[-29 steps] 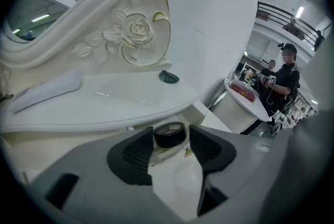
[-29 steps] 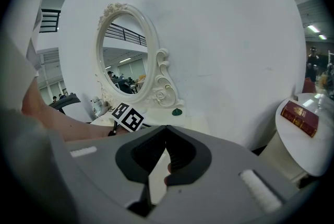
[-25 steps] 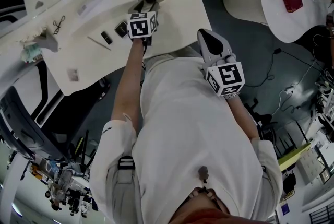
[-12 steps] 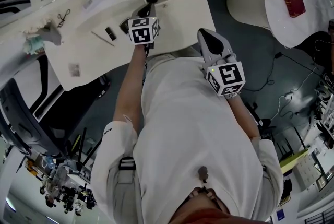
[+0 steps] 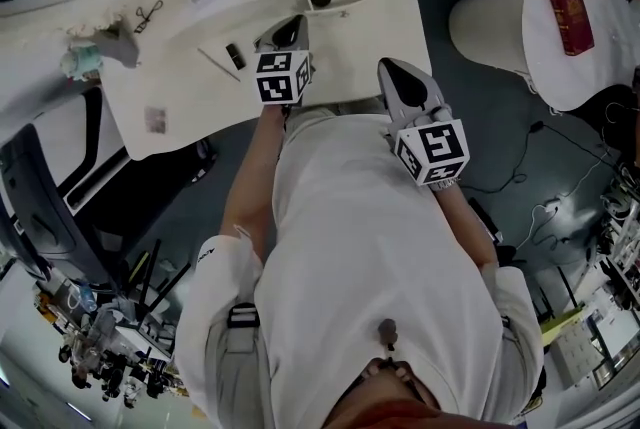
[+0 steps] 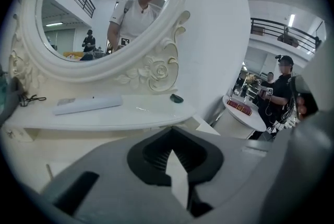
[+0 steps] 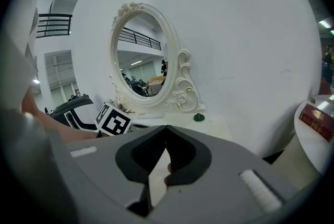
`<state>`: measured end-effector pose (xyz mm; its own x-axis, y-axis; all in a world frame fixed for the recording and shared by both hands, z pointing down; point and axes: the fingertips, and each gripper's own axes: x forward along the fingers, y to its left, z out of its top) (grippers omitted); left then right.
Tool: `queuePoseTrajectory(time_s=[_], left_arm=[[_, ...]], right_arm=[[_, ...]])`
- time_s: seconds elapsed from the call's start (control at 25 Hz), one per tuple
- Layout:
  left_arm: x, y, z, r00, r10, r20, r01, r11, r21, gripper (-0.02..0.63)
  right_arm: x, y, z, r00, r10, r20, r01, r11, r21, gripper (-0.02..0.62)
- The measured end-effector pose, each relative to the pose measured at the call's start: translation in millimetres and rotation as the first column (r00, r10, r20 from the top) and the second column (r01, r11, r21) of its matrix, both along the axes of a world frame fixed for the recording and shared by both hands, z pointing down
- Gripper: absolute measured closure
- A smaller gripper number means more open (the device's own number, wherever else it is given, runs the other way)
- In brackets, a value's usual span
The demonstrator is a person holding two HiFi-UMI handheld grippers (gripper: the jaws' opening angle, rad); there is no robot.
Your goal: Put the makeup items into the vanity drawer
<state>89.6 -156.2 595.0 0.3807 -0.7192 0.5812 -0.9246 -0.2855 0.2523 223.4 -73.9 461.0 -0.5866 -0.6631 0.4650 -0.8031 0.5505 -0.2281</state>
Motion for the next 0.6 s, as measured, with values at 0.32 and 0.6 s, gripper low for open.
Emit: queuePoseTrajectory(time_s=[0.32,0.6], left_arm=[[-43,35,-46,1.0,0.022,0.016,-0.023,0.996,0.084,0.6],[-85,71,-88,0.999,0.03,-0.032,-0.024,0.988,0.15,0.6]], right_arm=[[-63,9,-7,0.998,-0.062,0.02,0.061,0.998,0.013,0.588],[-116,15,-8,0.995,-0.092,0.028,0.091,0.996,0.021,0.588]])
